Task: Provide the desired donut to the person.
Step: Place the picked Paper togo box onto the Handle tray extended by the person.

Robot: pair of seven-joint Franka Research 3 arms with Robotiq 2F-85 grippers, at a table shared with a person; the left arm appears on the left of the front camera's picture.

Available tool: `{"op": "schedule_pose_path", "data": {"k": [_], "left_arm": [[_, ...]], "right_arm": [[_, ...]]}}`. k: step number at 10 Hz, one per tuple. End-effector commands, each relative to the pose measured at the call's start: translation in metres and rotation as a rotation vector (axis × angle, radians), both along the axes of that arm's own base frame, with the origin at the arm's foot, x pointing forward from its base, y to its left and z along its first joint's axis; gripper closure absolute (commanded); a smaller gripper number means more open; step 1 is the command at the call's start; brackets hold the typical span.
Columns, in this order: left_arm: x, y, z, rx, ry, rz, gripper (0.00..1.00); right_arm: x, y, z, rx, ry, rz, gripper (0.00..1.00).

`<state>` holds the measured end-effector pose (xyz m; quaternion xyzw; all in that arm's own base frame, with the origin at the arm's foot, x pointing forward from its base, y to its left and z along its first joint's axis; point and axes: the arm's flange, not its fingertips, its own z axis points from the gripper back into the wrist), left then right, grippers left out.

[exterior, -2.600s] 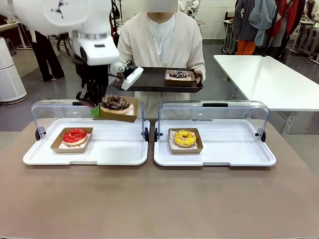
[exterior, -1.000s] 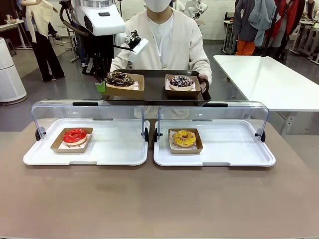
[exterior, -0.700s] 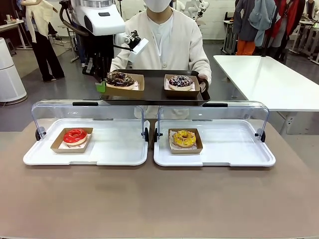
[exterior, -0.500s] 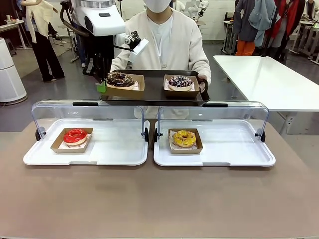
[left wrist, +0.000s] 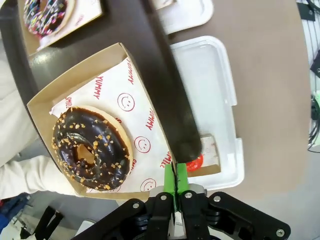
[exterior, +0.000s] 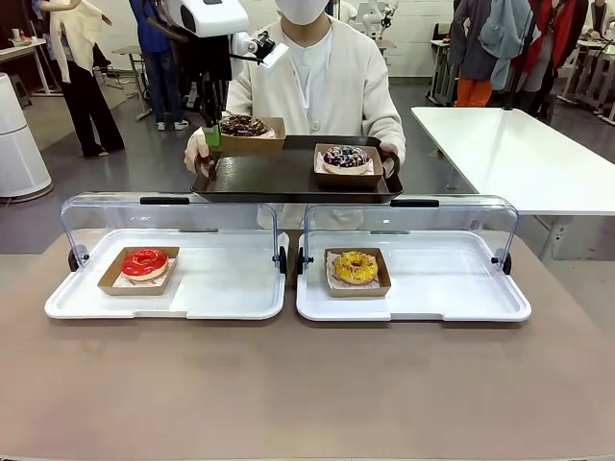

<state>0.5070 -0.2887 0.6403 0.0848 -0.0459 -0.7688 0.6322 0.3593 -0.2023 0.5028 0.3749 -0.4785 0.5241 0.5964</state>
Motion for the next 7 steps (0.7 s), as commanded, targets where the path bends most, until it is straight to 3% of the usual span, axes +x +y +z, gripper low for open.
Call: {"op": "schedule_pose_path", "data": {"k": [1,5,7], "left_arm": [[0.034,0.000,0.003,-0.024,0.066,-0.031,0.99],[0.070,0.016,-0.047,-0.013,0.134,-0.089,0.99],[0.072,0.021,-0.064,-0.018,0.142,-0.081,0.99]], "right_arm": [[-0.001,0.000,0.000,0.006,0.007,0.007,0.00],[-0.001,0.000,0.000,0.006,0.007,0.007,0.00],[-0.001,0.000,0.000,0.006,0.007,0.007,0.00]]}}
